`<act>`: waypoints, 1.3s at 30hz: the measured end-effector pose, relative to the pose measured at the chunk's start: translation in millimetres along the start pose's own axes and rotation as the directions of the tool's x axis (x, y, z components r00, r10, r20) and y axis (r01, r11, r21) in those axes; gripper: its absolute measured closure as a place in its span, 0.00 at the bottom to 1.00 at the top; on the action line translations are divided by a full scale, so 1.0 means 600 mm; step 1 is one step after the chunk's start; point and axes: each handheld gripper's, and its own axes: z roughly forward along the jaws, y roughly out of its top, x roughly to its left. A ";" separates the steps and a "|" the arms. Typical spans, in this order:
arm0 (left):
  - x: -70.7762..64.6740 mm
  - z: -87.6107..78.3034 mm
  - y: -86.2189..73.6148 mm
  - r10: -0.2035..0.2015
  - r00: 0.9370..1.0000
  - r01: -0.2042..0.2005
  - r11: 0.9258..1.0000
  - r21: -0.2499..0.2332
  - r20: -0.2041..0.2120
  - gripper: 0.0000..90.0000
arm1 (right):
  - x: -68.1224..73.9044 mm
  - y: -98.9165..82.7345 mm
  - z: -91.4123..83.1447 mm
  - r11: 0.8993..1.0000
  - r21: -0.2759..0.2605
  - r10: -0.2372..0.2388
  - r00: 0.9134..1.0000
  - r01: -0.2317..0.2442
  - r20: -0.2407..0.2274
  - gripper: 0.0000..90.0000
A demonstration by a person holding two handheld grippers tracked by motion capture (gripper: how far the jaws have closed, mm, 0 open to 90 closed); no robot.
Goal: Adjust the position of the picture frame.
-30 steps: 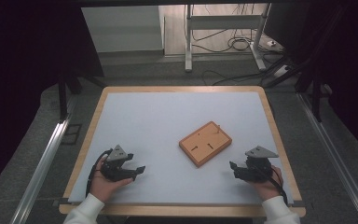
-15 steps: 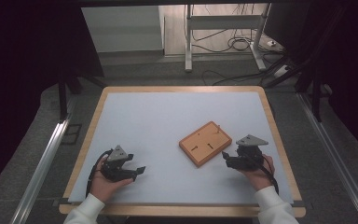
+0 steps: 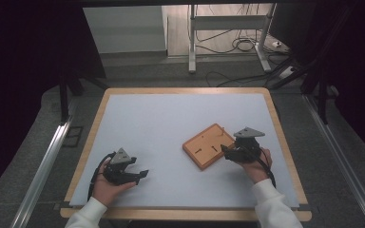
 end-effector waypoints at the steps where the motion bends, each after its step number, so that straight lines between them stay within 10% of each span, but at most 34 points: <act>1: 0.000 0.001 0.000 0.000 1.000 0.000 1.000 0.003 0.000 0.29 | -0.002 0.001 0.003 1.000 -0.001 0.002 1.000 -0.002 -0.004 0.35; 25: -0.002 0.004 0.000 0.011 1.000 -0.011 1.000 0.013 0.003 0.29 | -0.034 0.039 0.089 1.000 0.027 -0.010 1.000 0.011 -0.028 0.58; 39: -0.002 0.007 0.000 0.016 1.000 -0.016 0.999 0.034 0.018 0.28 | -0.051 0.032 0.117 0.999 0.034 0.023 0.998 -0.021 -0.062 0.91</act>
